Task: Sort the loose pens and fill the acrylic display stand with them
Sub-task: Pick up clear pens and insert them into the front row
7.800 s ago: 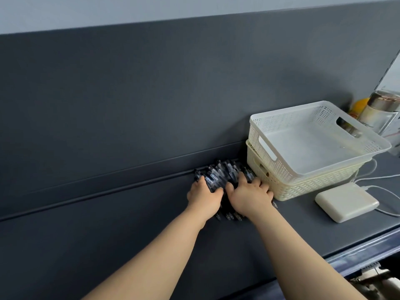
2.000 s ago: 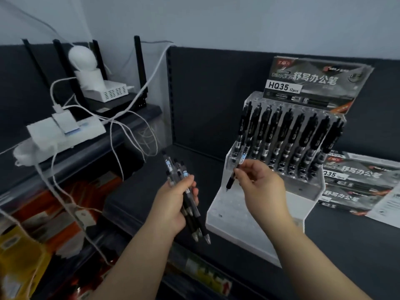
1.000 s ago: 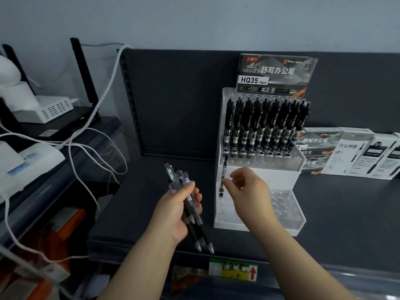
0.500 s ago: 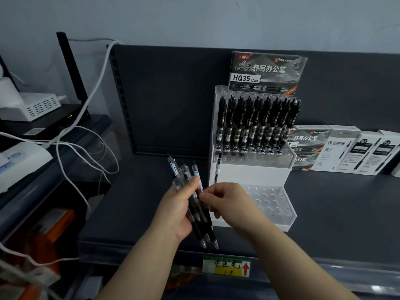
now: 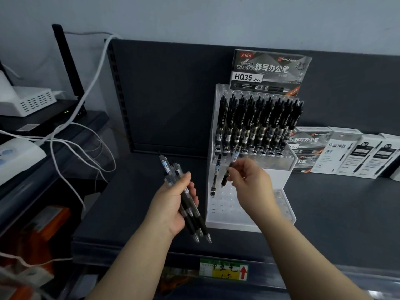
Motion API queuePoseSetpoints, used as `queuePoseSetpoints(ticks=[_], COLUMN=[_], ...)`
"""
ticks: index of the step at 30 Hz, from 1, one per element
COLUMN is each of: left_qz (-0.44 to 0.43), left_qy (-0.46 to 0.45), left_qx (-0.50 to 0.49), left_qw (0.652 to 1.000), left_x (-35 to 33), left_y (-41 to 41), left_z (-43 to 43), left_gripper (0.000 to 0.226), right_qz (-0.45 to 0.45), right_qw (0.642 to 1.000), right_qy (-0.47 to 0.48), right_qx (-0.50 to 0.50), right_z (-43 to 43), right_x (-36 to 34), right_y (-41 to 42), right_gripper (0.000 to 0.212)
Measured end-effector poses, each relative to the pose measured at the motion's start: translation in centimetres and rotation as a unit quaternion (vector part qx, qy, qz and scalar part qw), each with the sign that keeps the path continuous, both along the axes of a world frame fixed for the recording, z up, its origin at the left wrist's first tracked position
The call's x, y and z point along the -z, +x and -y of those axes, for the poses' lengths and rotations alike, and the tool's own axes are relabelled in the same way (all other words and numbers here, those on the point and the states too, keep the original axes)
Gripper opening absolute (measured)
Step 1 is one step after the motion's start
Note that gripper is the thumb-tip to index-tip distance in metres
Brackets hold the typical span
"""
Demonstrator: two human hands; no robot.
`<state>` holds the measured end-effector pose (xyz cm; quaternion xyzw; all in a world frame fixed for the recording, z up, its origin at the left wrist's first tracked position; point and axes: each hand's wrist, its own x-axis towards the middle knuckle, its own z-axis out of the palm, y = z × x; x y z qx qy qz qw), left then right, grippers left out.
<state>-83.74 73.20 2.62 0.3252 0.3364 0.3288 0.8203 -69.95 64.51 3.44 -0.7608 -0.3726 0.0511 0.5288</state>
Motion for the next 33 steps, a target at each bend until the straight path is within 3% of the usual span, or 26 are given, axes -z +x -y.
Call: queuePoseSetpoints(ticks=[4, 10, 23, 28, 30, 33], left_qz=[0.000, -0.003, -0.007, -0.004, -0.006, -0.010], left_qy=[0.003, 0.010, 0.017, 0.013, 0.017, 0.025], left_qx=[-0.005, -0.007, 0.000, 0.003, 0.001, 0.003], left_qw=[1.000, 1.000, 1.000, 1.000, 1.000, 1.000], left_x=[0.0, -0.3, -0.5, -0.9, -1.0, -1.3], left_y=[0.0, 0.1, -0.1, -0.2, -0.1, 0.2], left_z=[-0.1, 0.1, 0.5, 0.7, 0.9, 1.2], left_gripper=[0.010, 0.010, 0.011, 0.012, 0.011, 0.010], right_qz=[0.062, 0.107, 0.103, 0.073, 0.058, -0.004], right_qw=[0.993, 0.985, 0.984, 0.995, 0.997, 0.987], right_qy=[-0.096, -0.133, -0.144, -0.062, -0.041, -0.084], right_qx=[-0.007, 0.011, 0.009, 0.025, -0.017, -0.136], right_z=[-0.5, -0.6, -0.4, 0.5, 0.9, 1.1], right_x=[1.0, 0.8, 1.3, 0.9, 0.1, -0.5], right_y=[-0.1, -0.4, -0.7, -1.4, -2.5, -4.3], right_gripper=[0.012, 0.013, 0.012, 0.010, 0.012, 0.010])
